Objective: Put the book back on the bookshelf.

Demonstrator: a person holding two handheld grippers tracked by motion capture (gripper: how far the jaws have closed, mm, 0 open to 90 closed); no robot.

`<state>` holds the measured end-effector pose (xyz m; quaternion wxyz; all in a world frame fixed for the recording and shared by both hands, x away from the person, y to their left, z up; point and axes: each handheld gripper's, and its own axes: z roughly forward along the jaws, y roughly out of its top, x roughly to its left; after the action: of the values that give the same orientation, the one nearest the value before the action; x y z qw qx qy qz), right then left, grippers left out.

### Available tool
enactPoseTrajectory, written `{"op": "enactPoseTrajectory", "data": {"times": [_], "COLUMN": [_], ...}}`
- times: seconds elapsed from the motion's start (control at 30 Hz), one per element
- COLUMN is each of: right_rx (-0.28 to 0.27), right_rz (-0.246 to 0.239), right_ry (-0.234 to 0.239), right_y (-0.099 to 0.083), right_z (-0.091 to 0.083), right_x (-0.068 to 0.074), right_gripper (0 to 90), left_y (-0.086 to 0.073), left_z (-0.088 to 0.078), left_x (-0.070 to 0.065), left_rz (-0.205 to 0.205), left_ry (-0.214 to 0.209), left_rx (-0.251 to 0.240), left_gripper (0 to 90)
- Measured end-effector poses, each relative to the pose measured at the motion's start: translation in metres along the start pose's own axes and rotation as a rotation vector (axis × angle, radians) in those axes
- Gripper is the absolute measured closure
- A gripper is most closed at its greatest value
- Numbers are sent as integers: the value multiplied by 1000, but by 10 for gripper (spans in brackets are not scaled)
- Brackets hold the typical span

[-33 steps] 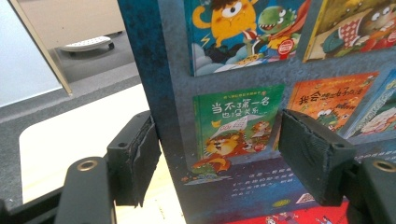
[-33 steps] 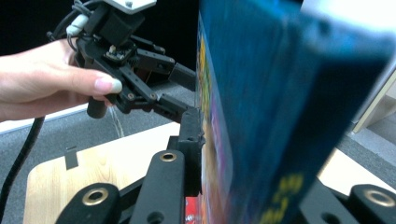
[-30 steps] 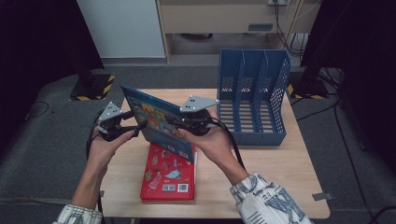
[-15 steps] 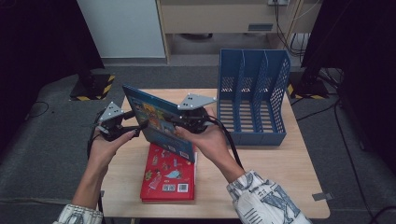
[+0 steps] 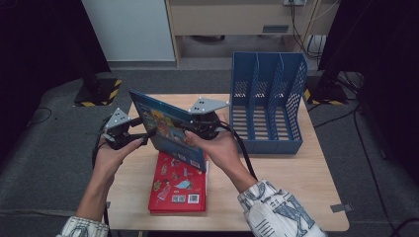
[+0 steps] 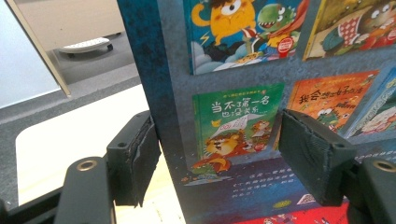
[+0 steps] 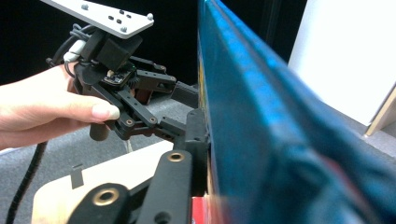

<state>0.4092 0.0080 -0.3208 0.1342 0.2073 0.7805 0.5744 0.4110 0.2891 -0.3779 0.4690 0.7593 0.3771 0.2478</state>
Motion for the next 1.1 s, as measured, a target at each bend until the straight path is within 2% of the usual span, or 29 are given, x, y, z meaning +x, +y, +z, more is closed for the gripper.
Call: {"op": "enactPoseTrajectory", "data": {"times": [0.17,0.23,0.37,0.47,0.57,0.67,0.77,0.83,1.0,1.1], "right_rx": [-2,-4,-8,-8,-10,-14,-18,-24,-33,-33], "right_rz": [-16,-23,-25,-22,-15,-7,6,15,38,48], "right_ry": [-3,-5,-6,-7,-11,-13,-21,-21,-32,-40], "right_y": [0,0,0,0,0,0,1,1,1,2], "right_z": [0,0,0,0,1,1,1,2,3,3], "right_x": [1,1,2,1,0,-1,-3,-4,-5,-5], "right_gripper": [815,817,818,818,818,818,818,819,821,823], "left_y": [-3,-8,-34,-55,-77,-93,-106,-114,-134,-137], "left_z": [0,0,-1,1,3,3,3,3,3,2], "left_x": [0,0,0,-3,-4,-2,3,8,17,20], "left_rz": [-10,-25,-83,-84,-103,-107,-140,-154,-184,-176], "left_ry": [13,29,62,88,111,134,177,198,222,241], "left_rx": [4,4,19,56,82,104,126,136,194,222], "left_gripper": [288,248,207,186,163,138,79,78,78,78]}}
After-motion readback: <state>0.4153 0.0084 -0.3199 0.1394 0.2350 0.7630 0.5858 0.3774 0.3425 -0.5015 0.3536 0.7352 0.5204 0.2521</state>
